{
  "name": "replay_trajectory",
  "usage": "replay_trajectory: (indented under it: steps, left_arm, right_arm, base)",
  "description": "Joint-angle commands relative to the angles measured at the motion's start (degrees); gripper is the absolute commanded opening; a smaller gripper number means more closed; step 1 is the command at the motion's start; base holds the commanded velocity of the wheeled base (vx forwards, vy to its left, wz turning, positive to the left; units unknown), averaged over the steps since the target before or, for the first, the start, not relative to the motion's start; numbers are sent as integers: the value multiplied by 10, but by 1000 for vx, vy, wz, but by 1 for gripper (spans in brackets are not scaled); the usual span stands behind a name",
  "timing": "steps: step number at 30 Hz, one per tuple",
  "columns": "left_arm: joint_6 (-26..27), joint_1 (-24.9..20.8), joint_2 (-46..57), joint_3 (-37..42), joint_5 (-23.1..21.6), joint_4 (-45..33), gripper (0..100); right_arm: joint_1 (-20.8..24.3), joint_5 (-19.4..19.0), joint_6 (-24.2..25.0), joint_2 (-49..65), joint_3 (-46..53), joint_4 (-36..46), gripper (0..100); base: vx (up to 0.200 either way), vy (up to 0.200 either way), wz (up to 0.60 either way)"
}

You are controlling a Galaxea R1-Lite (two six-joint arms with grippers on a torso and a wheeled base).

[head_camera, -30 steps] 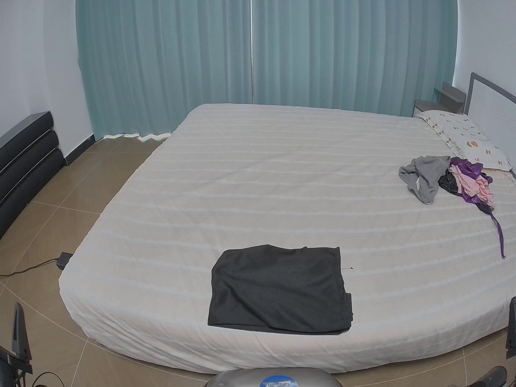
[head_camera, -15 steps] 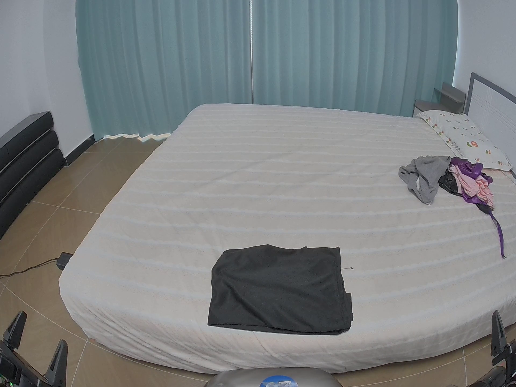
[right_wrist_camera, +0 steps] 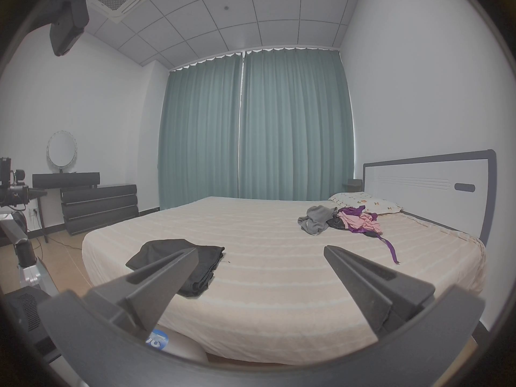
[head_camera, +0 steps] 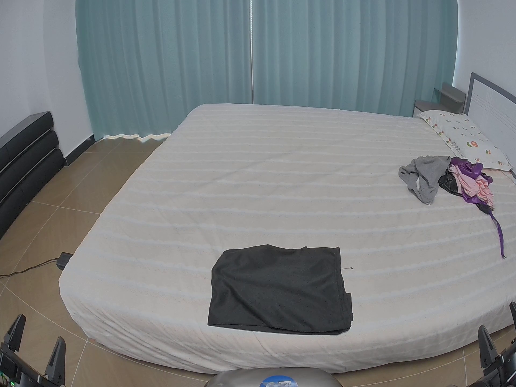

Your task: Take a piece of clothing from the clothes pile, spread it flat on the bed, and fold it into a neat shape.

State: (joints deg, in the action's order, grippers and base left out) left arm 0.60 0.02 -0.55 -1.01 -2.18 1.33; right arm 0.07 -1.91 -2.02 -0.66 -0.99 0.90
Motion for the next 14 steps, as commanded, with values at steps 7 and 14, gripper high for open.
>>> replay_trajectory:
  steps: [7,14]
  left_arm:
    - [-3,0,3,10,5,-15,100]
    - [-2,0,3,10,9,-15,100]
  right_arm:
    - [1,2,4,7,10,-12,100]
    - [1,2,7,7,10,-12,100]
  base:
    - [0,0,0]
    - [0,0,0]
